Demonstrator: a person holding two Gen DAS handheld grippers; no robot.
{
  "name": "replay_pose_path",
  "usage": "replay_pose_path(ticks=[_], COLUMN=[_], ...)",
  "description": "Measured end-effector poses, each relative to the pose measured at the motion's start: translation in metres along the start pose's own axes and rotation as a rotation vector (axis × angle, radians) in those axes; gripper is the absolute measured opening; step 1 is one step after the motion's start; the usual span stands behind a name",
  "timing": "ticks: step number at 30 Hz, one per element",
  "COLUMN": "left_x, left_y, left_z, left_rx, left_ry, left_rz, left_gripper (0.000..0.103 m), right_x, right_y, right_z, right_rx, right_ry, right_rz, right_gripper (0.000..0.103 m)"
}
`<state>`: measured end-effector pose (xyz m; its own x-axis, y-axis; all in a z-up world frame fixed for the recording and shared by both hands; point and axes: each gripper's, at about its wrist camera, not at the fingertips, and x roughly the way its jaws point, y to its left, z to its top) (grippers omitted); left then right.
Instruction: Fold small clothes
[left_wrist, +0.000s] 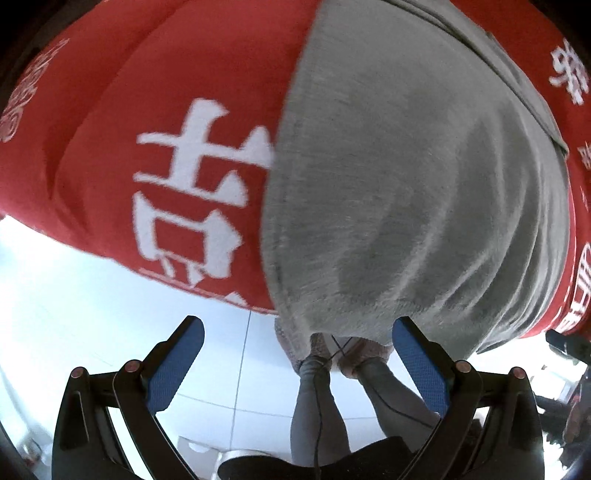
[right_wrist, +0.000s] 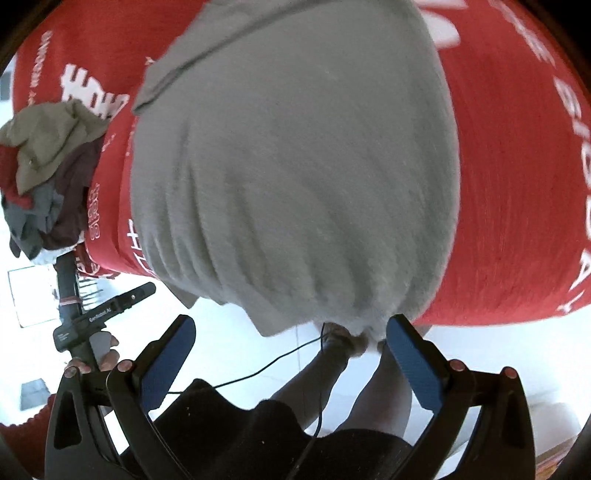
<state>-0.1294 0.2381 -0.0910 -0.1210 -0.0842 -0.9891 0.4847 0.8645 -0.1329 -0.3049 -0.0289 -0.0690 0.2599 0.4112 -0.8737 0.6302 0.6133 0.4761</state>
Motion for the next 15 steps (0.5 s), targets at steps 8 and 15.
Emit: replay_pose_path(ticks=[8,15], left_x=[0.013,0.031], left_y=[-0.022,-0.019], left_z=[0.017,0.029], left_rx=[0.093,0.150], left_ry=[0.014,0.058], left_rz=[-0.045,-0.086], left_gripper=[0.102,0.102], right_x=[0.019,0.021], right_y=[-0.030,-0.053], right_z=[-0.004,-0.003], right_rx=[0.024,0.048], right_ry=[0.051,0.045], right_rz=[-0.027,0.055], right_gripper=[0.103,0.098])
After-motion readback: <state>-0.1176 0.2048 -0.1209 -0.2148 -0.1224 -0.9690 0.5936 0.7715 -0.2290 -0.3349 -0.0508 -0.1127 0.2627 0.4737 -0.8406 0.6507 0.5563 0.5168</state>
